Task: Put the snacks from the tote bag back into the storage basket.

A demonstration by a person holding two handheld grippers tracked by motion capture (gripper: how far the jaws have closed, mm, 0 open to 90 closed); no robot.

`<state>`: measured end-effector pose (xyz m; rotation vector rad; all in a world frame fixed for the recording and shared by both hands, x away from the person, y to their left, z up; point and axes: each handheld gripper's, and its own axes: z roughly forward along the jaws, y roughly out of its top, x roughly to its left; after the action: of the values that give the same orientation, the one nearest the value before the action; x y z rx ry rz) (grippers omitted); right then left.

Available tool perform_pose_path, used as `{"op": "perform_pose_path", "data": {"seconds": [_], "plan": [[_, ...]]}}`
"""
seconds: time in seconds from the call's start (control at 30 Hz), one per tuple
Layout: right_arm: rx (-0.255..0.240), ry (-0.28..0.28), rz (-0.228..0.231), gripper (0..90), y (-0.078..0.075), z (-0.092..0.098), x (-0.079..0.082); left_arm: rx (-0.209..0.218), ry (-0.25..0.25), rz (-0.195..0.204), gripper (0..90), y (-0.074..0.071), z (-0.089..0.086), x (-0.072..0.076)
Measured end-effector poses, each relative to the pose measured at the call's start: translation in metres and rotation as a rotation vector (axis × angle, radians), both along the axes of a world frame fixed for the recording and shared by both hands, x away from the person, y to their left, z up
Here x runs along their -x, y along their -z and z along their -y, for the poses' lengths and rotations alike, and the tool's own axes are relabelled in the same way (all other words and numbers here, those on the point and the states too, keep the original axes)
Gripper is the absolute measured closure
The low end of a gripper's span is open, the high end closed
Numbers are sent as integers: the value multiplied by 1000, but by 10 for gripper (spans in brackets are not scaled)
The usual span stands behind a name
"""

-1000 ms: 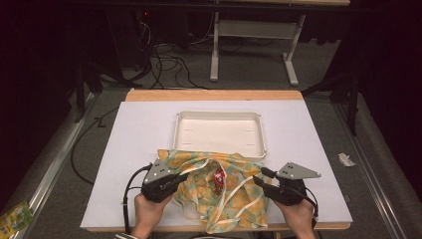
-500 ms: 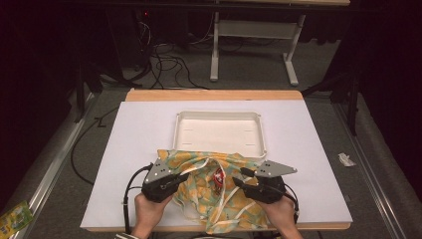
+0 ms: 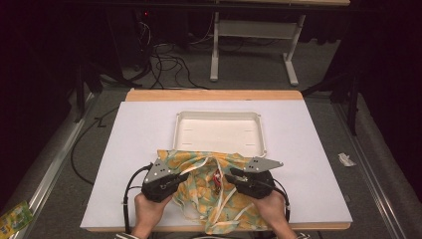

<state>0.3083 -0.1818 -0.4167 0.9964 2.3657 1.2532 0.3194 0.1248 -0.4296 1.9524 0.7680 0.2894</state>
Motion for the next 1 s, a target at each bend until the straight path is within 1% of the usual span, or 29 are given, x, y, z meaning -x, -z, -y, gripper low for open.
{"op": "perform_pose_path", "data": {"seconds": [0.13, 0.2, 0.23, 0.27, 0.4, 0.53, 0.67, 0.77, 0.8, 0.83, 0.93, 1.0], "plan": [[8, -8, 2, 774, 1, 1, 0, 1, -1, 1, 891, 0, 0, 0], [23, -8, 12, 806, 1, 1, 1, 1, 0, 1, 890, 1, 0, 0], [41, -15, 25, 821, 1, 0, 1, -1, 0, 0, 890, 1, 0, 0], [45, -12, 27, 838, 0, 0, 2, -3, 1, 0, 891, 1, 0, 0], [46, -15, 30, 899, 1, -1, 2, 1, 2, -2, 891, 1, 2, 0], [63, -20, 43, 900, 0, -1, 2, 1, 5, 0, 891, 1, 2, -1], [62, -21, 49, 900, 1, -1, 2, 3, 6, -1, 891, 0, 2, -1], [58, -17, 44, 900, 1, 1, 2, 5, 4, 2, 890, 0, 1, 0], [52, -12, 39, 900, 1, 2, 3, 4, 4, 4, 890, 0, 0, 0], [50, -14, 44, 900, 1, 4, 3, 3, 4, 5, 890, 0, 0, 0], [31, 7, 40, 900, -1, 10, 4, 3, 1, 6, 890, -1, 0, 0], [24, 11, 49, 900, -3, 14, 4, 4, -2, 8, 890, -1, 0, 0]]}}
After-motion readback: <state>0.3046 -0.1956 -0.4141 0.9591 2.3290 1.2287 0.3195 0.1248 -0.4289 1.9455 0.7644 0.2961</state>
